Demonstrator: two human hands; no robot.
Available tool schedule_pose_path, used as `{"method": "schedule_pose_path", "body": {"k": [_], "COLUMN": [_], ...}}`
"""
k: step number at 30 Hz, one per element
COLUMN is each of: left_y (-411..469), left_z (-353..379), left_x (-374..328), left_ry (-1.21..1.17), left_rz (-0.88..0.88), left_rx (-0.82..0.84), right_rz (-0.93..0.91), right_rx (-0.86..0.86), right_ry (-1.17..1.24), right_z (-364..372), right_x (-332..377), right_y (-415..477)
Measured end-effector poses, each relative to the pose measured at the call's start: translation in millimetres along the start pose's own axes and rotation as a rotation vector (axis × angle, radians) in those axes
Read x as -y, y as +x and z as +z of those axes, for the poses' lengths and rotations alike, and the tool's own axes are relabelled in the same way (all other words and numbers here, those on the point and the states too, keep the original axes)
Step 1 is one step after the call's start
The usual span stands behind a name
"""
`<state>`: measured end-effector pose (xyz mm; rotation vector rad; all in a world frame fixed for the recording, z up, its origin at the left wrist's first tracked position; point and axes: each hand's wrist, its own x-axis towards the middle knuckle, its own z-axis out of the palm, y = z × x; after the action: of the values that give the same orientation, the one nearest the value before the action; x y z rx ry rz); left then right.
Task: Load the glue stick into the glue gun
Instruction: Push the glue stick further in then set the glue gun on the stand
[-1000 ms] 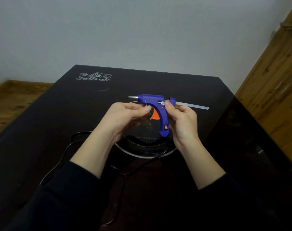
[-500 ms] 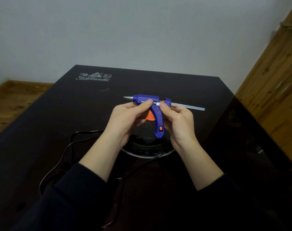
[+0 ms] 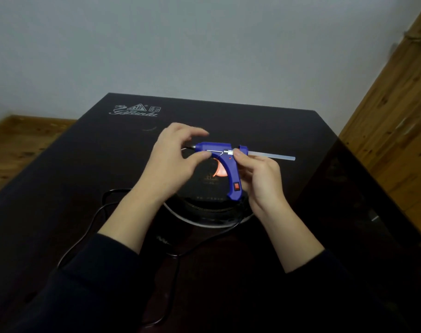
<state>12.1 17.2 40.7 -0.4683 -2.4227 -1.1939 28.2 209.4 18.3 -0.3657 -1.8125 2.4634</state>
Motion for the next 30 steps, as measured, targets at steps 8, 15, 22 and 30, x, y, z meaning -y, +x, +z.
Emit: {"method": "schedule_pose_path", "body": {"k": [8, 15, 22, 30], "left_y": [0, 0, 0, -3], "left_z": [1, 3, 4, 10], "left_x": [7, 13, 17, 25], "left_ry": [0.276, 0.323, 0.351, 0.345], "left_rz": [0.176, 0.206, 0.169, 0.096], "left_rx": [0.021, -0.006, -0.059, -0.028], "right_rz": [0.033, 0.049, 0.015, -0.091], "right_rx": [0.053, 0.108, 0.127, 0.145], "right_ry": [-0.028, -0.179, -0.486, -0.852], "right_z": [2, 2, 5, 7], "right_x": [1, 2, 12, 24], "right_y": [-4, -4, -6, -8]}}
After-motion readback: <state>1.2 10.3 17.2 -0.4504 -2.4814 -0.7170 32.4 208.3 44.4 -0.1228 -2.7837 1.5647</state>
